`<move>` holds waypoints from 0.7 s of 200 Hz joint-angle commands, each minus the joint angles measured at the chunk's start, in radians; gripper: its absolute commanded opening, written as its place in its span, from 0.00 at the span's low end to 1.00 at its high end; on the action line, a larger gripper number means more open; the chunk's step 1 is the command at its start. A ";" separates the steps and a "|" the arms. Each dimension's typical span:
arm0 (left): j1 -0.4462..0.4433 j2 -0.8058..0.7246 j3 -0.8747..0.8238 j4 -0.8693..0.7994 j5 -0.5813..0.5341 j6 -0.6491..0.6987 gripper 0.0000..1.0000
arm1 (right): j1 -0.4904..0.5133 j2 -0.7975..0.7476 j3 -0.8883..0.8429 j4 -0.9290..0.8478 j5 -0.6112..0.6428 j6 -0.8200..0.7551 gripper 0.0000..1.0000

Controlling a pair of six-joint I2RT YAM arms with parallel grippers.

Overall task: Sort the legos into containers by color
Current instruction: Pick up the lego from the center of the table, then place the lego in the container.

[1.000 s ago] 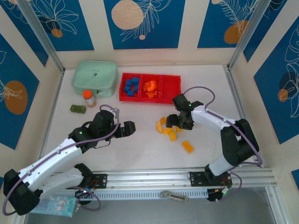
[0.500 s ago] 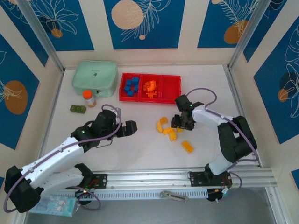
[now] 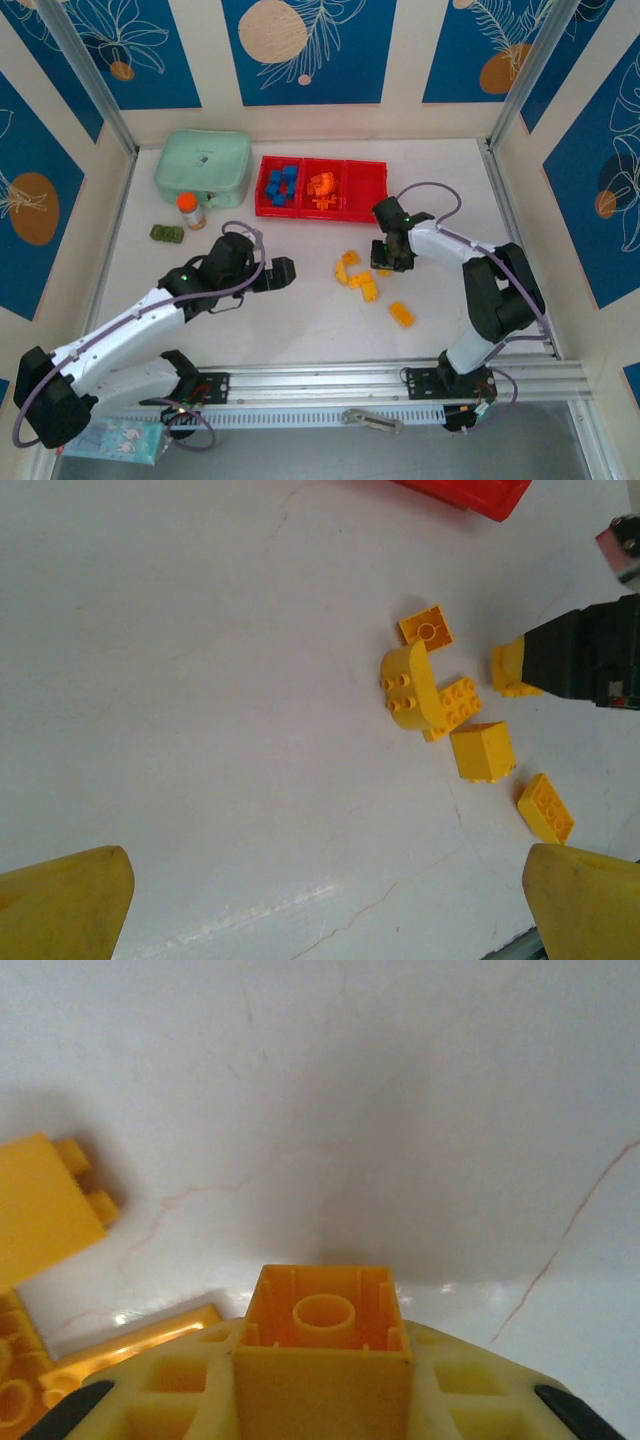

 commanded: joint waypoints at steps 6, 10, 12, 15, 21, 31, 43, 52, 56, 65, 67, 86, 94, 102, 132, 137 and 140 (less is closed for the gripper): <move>-0.007 0.035 0.077 0.012 -0.033 0.047 0.99 | -0.010 -0.039 0.124 -0.023 0.044 -0.029 0.24; -0.007 0.041 0.085 0.012 -0.036 0.050 0.99 | -0.011 -0.033 0.143 -0.021 0.047 -0.031 0.24; -0.007 0.044 0.088 0.012 -0.037 0.051 0.99 | -0.011 -0.030 0.153 -0.020 0.047 -0.031 0.25; -0.007 0.049 0.093 0.013 -0.040 0.053 0.99 | -0.014 -0.024 0.167 -0.017 0.047 -0.034 0.25; -0.007 0.059 0.104 0.014 -0.044 0.057 0.99 | -0.018 -0.007 0.197 -0.009 0.046 -0.041 0.24; -0.005 0.073 0.117 0.021 -0.047 0.064 0.99 | -0.028 0.033 0.256 -0.002 0.046 -0.047 0.25; -0.005 0.093 0.133 0.026 -0.050 0.066 0.99 | -0.043 0.097 0.346 -0.021 0.038 -0.053 0.24; -0.005 0.106 0.144 0.028 -0.053 0.069 0.99 | -0.047 0.144 0.413 -0.033 0.047 -0.058 0.25; -0.005 0.110 0.149 0.028 -0.051 0.070 0.99 | -0.049 0.165 0.438 -0.032 0.055 -0.062 0.24; -0.004 0.121 0.154 0.030 -0.054 0.069 0.99 | -0.051 0.207 0.485 -0.017 0.070 -0.072 0.25; -0.004 0.123 0.155 0.031 -0.054 0.067 0.99 | -0.053 0.218 0.495 -0.015 0.069 -0.073 0.25; -0.003 0.131 0.149 0.058 -0.047 0.045 0.99 | -0.068 0.329 0.624 -0.035 0.047 -0.085 0.25; -0.002 0.134 0.148 0.068 -0.045 0.040 0.99 | -0.070 0.375 0.680 -0.045 0.057 -0.093 0.26; -0.002 0.137 0.154 0.069 -0.044 0.041 0.99 | -0.070 0.419 0.727 -0.050 0.075 -0.098 0.29; 0.000 0.142 0.184 0.040 -0.052 0.058 0.99 | -0.078 0.515 0.866 -0.122 0.093 -0.105 0.47; 0.000 0.141 0.185 0.042 -0.049 0.058 0.99 | -0.077 0.505 0.859 -0.117 0.090 -0.105 0.50; -0.001 0.140 0.184 0.043 -0.049 0.058 0.99 | -0.077 0.496 0.852 -0.111 0.088 -0.104 0.51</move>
